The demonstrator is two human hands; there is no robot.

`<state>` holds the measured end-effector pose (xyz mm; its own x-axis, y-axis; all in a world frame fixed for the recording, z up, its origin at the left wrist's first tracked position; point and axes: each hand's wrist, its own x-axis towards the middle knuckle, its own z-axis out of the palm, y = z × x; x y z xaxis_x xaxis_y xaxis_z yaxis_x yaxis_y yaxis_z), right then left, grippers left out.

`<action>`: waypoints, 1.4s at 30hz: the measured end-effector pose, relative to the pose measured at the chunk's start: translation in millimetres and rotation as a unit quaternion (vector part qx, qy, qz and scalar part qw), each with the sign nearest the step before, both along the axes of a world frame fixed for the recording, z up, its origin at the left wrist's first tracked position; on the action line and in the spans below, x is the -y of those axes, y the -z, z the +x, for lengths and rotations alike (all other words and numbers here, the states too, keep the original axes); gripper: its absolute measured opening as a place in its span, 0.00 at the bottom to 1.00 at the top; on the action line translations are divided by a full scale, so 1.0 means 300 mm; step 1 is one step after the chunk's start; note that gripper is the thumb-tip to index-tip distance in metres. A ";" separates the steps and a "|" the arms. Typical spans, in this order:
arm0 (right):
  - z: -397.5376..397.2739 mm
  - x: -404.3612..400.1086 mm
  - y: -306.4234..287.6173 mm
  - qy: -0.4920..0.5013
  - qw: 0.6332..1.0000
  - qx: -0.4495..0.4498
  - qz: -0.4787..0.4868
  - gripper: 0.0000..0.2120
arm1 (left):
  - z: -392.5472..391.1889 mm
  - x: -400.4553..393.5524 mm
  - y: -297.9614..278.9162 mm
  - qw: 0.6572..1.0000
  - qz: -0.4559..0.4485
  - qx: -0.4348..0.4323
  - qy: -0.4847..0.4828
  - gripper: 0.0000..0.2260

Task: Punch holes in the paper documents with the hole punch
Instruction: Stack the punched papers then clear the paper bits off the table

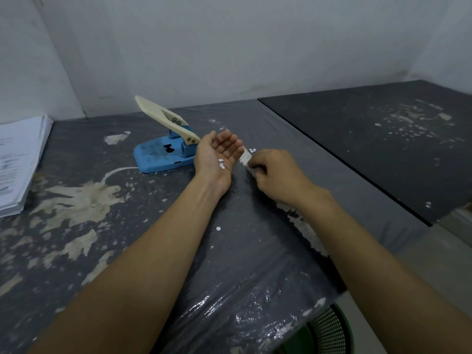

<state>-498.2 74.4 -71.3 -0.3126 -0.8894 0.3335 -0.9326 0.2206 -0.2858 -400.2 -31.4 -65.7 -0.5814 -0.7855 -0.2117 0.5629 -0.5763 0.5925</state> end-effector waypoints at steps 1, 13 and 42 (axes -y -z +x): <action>0.012 0.000 0.005 -0.008 1.000 -0.023 0.018 0.10 | 0.000 -0.001 -0.001 1.000 -0.002 0.009 -0.003 0.16; 0.049 -0.053 -0.009 -0.019 0.980 -0.173 0.093 0.15 | -0.004 -0.017 -0.010 0.998 -0.031 0.051 0.007 0.17; 0.224 0.060 -0.065 -0.017 0.974 0.047 -0.223 0.10 | 0.024 0.001 -0.037 0.993 0.111 -0.033 -0.017 0.16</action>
<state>-431.1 56.4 -51.8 -0.3343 -0.6729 0.6599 -0.9018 0.0249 -0.4314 -393.1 -31.8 -54.8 -0.5745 -0.7431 -0.3433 0.6175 -0.6687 0.4142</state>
